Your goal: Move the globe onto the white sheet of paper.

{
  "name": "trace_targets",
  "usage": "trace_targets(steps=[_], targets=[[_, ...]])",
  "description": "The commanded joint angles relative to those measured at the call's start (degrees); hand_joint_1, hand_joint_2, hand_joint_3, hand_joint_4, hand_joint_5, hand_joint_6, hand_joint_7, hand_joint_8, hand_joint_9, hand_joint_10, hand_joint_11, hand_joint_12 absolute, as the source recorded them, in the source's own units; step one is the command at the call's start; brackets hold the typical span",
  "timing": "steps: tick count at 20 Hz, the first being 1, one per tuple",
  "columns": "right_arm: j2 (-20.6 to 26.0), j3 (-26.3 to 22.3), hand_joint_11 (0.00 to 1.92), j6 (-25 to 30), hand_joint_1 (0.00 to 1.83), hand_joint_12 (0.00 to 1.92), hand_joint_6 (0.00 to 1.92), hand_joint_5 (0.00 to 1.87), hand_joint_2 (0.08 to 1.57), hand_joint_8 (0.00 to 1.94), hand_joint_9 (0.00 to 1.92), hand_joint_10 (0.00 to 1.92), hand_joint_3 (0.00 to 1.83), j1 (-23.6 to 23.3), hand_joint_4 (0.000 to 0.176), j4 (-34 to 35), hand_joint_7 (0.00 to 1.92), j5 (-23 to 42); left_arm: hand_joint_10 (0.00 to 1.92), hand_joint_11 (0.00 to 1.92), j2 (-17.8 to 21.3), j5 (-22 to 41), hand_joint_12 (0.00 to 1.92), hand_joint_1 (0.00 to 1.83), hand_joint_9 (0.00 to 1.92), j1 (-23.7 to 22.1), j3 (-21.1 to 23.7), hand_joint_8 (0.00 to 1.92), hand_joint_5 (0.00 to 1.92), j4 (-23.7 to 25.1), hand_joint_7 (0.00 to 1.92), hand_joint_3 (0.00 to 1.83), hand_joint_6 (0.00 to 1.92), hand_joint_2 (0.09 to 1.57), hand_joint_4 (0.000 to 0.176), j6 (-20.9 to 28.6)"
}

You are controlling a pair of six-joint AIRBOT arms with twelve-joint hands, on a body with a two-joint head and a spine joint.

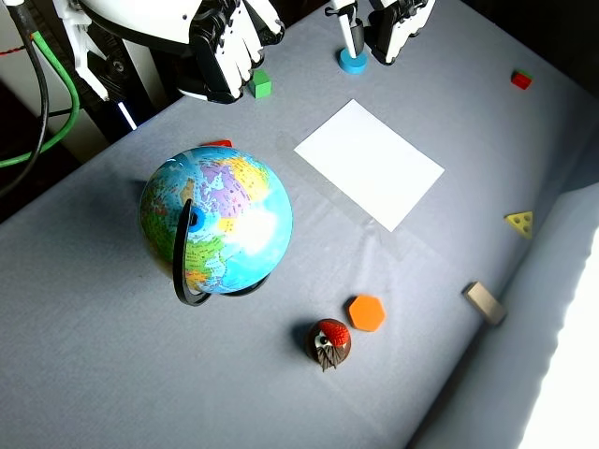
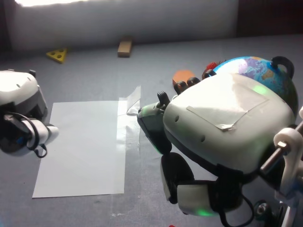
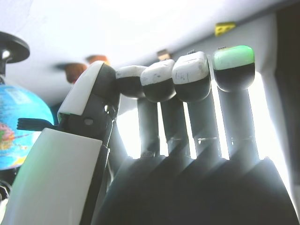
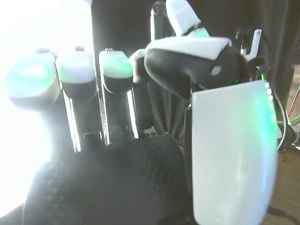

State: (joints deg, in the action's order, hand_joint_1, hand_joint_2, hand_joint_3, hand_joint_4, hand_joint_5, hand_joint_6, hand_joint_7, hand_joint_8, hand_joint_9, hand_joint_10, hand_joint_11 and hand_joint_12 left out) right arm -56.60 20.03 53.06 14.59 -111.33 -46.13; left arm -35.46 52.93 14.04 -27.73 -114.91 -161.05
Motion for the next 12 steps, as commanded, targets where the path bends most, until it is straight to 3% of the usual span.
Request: trace_targets(steps=[1, 3, 5, 9, 11, 12], targets=[[0.4, -0.5, 0.00, 0.1, 0.17, 0.47, 0.22, 0.21, 1.00, 0.09, 0.11, 0.30, 0.23, -0.3, 0.000, -4.6, 0.23, -2.1, 0.08, 0.00, 0.5, -0.1, 0.02, 0.10, 0.00, -0.6, 0.2, 0.06, 0.12, 4.1, 0.08, 0.13, 0.07, 1.11, 0.000, -0.1], [0.5, -0.5, 0.00, -0.2, 0.17, 0.47, 0.22, 0.21, 1.00, 0.09, 0.11, 0.30, 0.23, -0.1, 0.000, -4.6, 0.23, -2.1, 0.08, 0.00, 0.9, -0.1, 0.02, 0.10, 0.00, -0.6, 0.3, 0.06, 0.12, 4.5, 0.08, 0.13, 0.07, 1.11, 0.000, -0.1], [0.6, -0.6, 0.00, -0.1, 0.16, 0.37, 0.06, 0.26, 1.09, 0.01, 0.17, 0.13, 0.05, 0.1, 0.000, -4.6, 0.24, -1.1, 0.00, 0.00, 1.2, -0.2, 0.00, 0.07, 0.00, -0.6, 0.3, 0.01, 0.10, 5.4, 0.04, 0.03, 0.01, 1.17, 0.000, -0.1], [3.4, -1.4, 0.00, 1.1, 0.12, 0.29, 0.01, 0.27, 1.12, 0.00, 0.18, 0.05, 0.01, -0.2, 0.000, -4.6, 0.23, 7.1, 0.00, 0.00, 1.3, -1.4, 0.00, 0.06, 0.00, 1.4, 0.5, 0.01, 0.09, 8.3, 0.06, 0.02, 0.00, 1.18, 0.000, 1.4], [5.2, -1.7, 0.00, 1.1, 0.11, 0.30, 0.01, 0.27, 1.12, 0.00, 0.17, 0.04, 0.01, 0.2, 0.000, -4.9, 0.22, 13.1, 0.00, 0.00, 1.3, -4.0, 0.00, 0.01, 0.00, 9.2, 0.9, 0.00, 0.03, 14.4, 0.00, 0.01, 0.00, 1.20, 0.000, 10.8], [6.4, -1.9, 0.00, 1.1, 0.11, 0.30, 0.01, 0.26, 1.12, 0.00, 0.17, 0.04, 0.01, 1.1, 0.000, -5.8, 0.21, 16.7, 0.00, 0.00, 1.1, -4.8, 0.00, 0.01, 0.00, 14.1, 1.2, 0.00, 0.03, 19.0, 0.00, 0.01, 0.00, 1.20, 0.000, 18.6]])
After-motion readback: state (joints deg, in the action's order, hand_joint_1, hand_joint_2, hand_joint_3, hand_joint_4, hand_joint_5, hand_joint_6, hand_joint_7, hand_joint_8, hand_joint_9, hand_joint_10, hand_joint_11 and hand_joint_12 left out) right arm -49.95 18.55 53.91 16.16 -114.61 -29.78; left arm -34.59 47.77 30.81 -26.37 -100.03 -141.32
